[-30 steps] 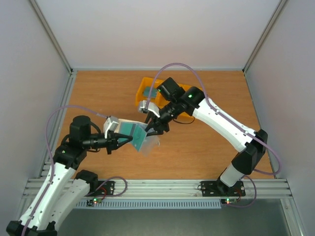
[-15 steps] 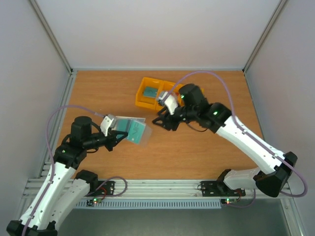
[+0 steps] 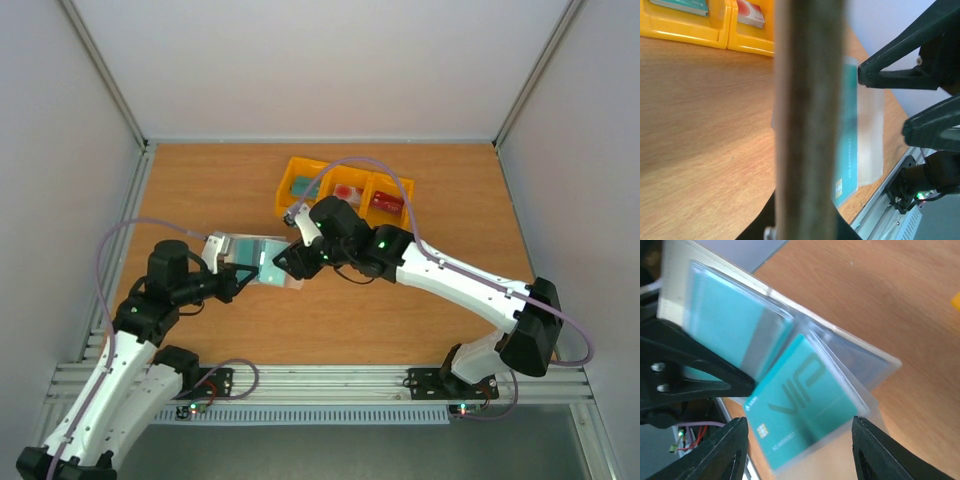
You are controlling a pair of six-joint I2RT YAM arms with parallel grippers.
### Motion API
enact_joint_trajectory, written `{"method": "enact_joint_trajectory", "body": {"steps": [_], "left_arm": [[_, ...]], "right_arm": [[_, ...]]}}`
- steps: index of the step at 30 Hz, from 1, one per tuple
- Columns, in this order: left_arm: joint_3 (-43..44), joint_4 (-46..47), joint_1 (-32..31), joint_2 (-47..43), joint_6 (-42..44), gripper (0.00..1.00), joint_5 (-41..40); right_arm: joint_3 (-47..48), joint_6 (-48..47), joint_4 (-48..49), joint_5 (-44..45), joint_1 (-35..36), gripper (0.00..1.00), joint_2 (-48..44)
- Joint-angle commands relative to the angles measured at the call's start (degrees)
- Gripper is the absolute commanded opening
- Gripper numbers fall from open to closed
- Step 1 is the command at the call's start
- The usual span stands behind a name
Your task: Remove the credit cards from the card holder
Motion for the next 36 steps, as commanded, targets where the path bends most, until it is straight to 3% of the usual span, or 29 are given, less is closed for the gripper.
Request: {"method": "enact_joint_trajectory", "body": {"steps": [1, 5, 9, 15, 22, 26, 31, 36], "left_arm": [[-1.2, 7.4, 0.0, -2.0, -5.4, 0.00, 2.5], [-1.3, 7.8, 0.0, -2.4, -6.1, 0.00, 3.0], [-1.8, 8.5, 0.0, -2.6, -6.5, 0.00, 3.5], [-1.9, 7.8, 0.0, -2.6, -6.5, 0.00, 3.4], [-1.5, 9.1, 0.0, -3.0, -7.0, 0.00, 5.4], [-1.5, 9.7, -0.1, -3.5, -7.1, 0.02, 8.7], [-2.6, 13.3, 0.0, -3.8, -8.2, 0.08, 12.4], [-1.1, 10.5, 0.0, -3.1, -7.1, 0.15, 11.2]], "right_arm": [[-2.9, 4.4, -0.1, 4.6, -0.4, 0.60, -0.9], [-5.0, 5.2, 2.8, -3.3, -2.3, 0.64, -0.4], [-5.3, 5.8, 8.0, -13.2, -2.6, 0.59, 1.6], [-5.7, 5.6, 15.2, -20.2, -2.8, 0.36, 1.9], [-7.1, 5.6, 13.1, -23.6, -6.3, 0.02, 1.2], [-10.4, 4.0, 12.7, -27.7, -11.8, 0.01, -1.1], [-8.8, 0.5, 12.7, -37.5, -12.2, 0.01, 1.0], [-9.4, -1.6, 14.4, -40.1, -12.2, 0.01, -0.1]]}}
